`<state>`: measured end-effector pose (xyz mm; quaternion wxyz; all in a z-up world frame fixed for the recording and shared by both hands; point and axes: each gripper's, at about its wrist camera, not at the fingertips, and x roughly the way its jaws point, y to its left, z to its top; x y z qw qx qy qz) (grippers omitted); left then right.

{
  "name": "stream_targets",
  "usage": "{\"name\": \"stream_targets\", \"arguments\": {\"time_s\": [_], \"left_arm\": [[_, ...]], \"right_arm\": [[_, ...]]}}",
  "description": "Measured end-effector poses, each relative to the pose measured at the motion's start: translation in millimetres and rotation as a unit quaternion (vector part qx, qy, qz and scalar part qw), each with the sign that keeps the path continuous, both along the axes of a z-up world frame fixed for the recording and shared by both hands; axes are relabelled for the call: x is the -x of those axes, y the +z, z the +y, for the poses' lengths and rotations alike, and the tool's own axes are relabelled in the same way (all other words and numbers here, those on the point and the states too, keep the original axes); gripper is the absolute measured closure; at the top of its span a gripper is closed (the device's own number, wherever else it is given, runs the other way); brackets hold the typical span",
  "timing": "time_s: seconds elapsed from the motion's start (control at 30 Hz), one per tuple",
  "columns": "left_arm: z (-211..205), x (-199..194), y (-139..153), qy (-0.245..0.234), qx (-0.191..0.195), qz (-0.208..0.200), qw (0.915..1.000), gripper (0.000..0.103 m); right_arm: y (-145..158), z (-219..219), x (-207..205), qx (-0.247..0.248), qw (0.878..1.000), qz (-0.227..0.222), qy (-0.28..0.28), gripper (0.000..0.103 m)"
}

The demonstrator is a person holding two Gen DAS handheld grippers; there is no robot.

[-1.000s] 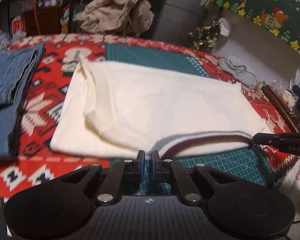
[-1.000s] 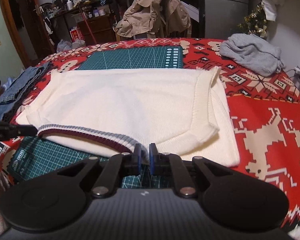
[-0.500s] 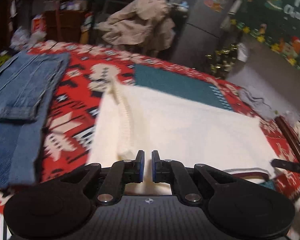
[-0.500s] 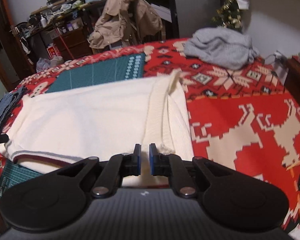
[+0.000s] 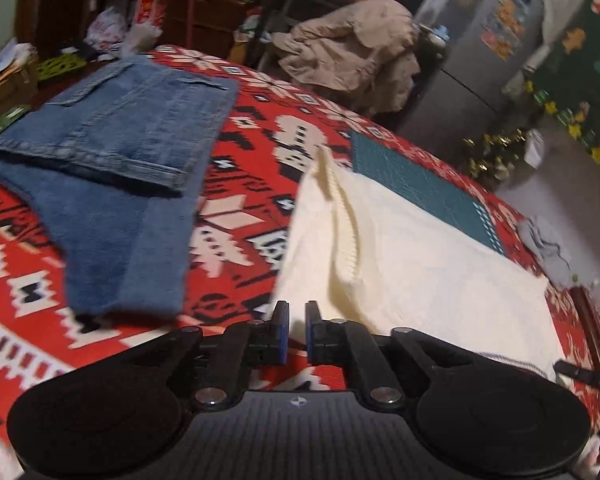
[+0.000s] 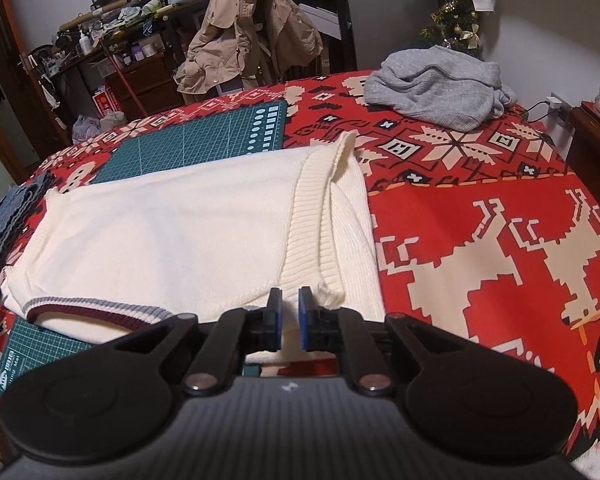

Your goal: Fold clothes

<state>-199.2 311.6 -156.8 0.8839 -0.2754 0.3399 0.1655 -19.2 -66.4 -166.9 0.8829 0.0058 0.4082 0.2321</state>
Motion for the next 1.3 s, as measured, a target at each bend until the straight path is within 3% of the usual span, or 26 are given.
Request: {"name": "stream_targets", "arguments": {"time_s": [0.07, 0.17, 0.27, 0.37, 0.57, 0.67, 0.8, 0.9, 0.93, 1.03, 1.13, 1.23, 1.3], "left_arm": [[3.3, 2.1, -1.0, 0.007, -0.001, 0.006, 1.0, 0.077], [5.8, -0.3, -6.5, 0.012, 0.001, 0.015, 0.9998, 0.076], [1.0, -6.5, -6.2, -0.002, -0.021, 0.015, 0.9997, 0.074], [-4.7, -13.9, -7.1, -0.023, -0.033, 0.019, 0.999, 0.089], [-20.9, -14.1, 5.2, -0.038, -0.099, 0.009, 0.9943, 0.095], [-42.7, -13.6, 31.9, -0.07, -0.171, -0.02, 0.9825, 0.095], [-85.2, -24.0, 67.2, -0.153, -0.252, -0.063, 0.9535, 0.095], [-117.1, -36.4, 71.0, -0.219, -0.247, -0.087, 0.9398, 0.097], [-127.7, -40.6, 72.3, -0.241, -0.245, -0.095, 0.9342, 0.103], [-159.6, -53.0, 76.1, -0.305, -0.239, -0.117, 0.9142, 0.103], [-190.2, -63.6, 59.3, -0.36, -0.225, -0.123, 0.8972, 0.103], [-202.7, -67.8, 39.9, -0.376, -0.208, -0.102, 0.8974, 0.103], [-193.2, -61.1, 35.5, -0.35, -0.181, -0.093, 0.9142, 0.102]], "right_arm": [[0.2, 0.3, 0.0, 0.0, 1.0, 0.001, -0.001, 0.094], [-0.2, 0.6, -1.4, 0.0, 1.0, 0.002, -0.001, 0.094], [-0.2, 0.8, -1.9, 0.0, 1.0, 0.001, 0.0, 0.094], [-0.5, -0.5, -1.0, -0.002, 1.0, 0.001, -0.001, 0.094], [1.0, -2.1, 2.1, -0.003, 1.0, 0.0, -0.006, 0.094], [4.5, -2.2, 3.6, -0.004, 1.0, -0.003, -0.005, 0.093], [12.7, -2.7, 6.1, -0.012, 1.0, -0.011, -0.003, 0.093], [19.7, -2.7, 8.8, -0.02, 1.0, -0.019, 0.0, 0.093], [21.9, -3.0, 10.2, -0.023, 0.999, -0.022, 0.0, 0.093], [27.2, -3.7, 14.7, -0.034, 0.999, -0.025, 0.002, 0.093], [29.3, -3.3, 19.7, -0.041, 0.999, -0.026, 0.004, 0.093], [27.7, -1.3, 22.2, -0.049, 0.999, -0.018, 0.005, 0.093], [28.2, 2.9, 23.6, -0.053, 0.998, -0.018, 0.013, 0.093]]}}
